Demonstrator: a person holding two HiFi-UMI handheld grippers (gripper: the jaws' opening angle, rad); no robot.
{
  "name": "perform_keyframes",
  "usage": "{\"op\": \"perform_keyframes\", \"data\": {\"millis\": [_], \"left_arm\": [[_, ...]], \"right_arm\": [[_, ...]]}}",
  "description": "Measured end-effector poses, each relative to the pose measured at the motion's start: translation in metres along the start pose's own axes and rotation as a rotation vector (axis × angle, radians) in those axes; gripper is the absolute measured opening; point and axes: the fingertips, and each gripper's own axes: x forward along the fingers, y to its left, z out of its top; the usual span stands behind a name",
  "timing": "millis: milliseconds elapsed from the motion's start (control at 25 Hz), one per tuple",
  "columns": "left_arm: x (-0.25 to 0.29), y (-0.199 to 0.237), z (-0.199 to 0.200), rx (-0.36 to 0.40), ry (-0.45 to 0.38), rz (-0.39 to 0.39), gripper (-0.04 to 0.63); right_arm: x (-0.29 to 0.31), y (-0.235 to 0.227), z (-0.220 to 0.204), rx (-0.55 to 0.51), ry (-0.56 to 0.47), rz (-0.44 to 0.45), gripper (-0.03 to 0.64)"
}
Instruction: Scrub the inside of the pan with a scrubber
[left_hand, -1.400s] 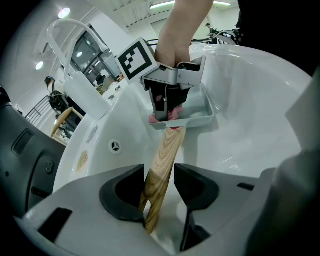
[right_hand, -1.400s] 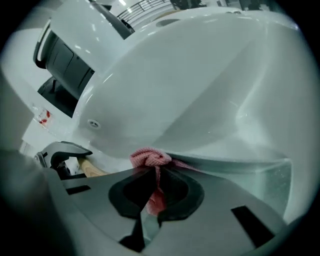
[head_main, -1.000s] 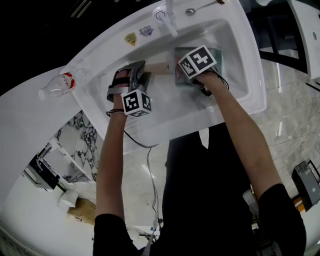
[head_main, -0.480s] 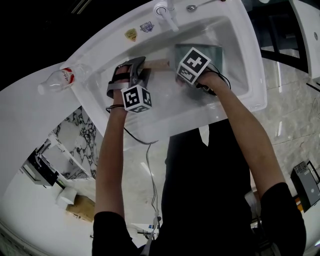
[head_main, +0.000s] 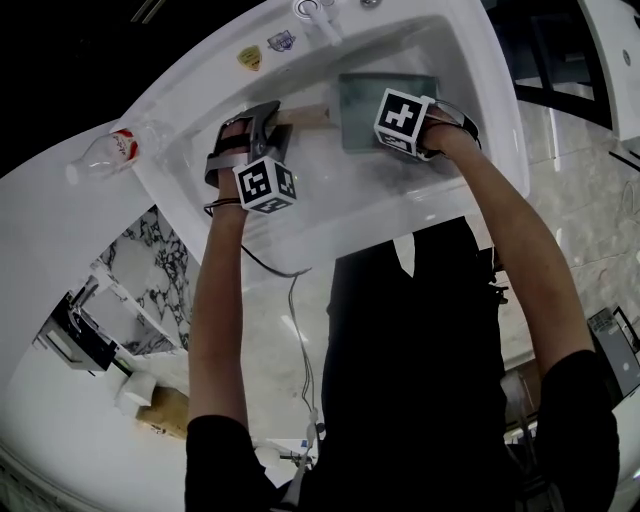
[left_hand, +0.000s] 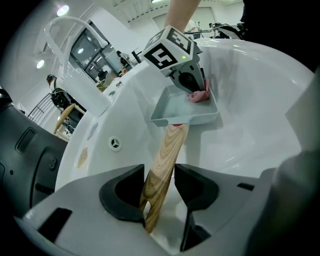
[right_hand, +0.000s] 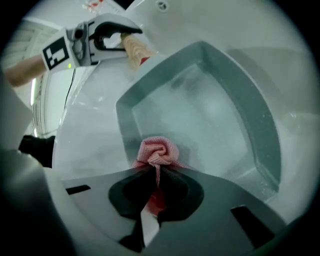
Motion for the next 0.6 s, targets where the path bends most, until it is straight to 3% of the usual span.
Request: {"op": "perform_keyframes", "data": {"millis": [160, 440, 600], "left_arm": [[-0.001, -0.001, 0.001, 0.000, -0.004, -0.002, 0.190], [0.000, -0.001, 0.002, 0.015, -0.011, -0.003, 0.190], [-0.001, -0.002, 0.003, 0.012, -0.011, -0.004, 0.190]], "right_arm": [[0.004, -0.008, -0.030, -0.188, 0.151, -0.090, 0.038], [0.003, -0.016, -0.038, -0.361, 0.214, -0.195, 0.038], [-0.003, -0.027, -0.034, -0.377, 0.199, -0.257, 0.038]]}}
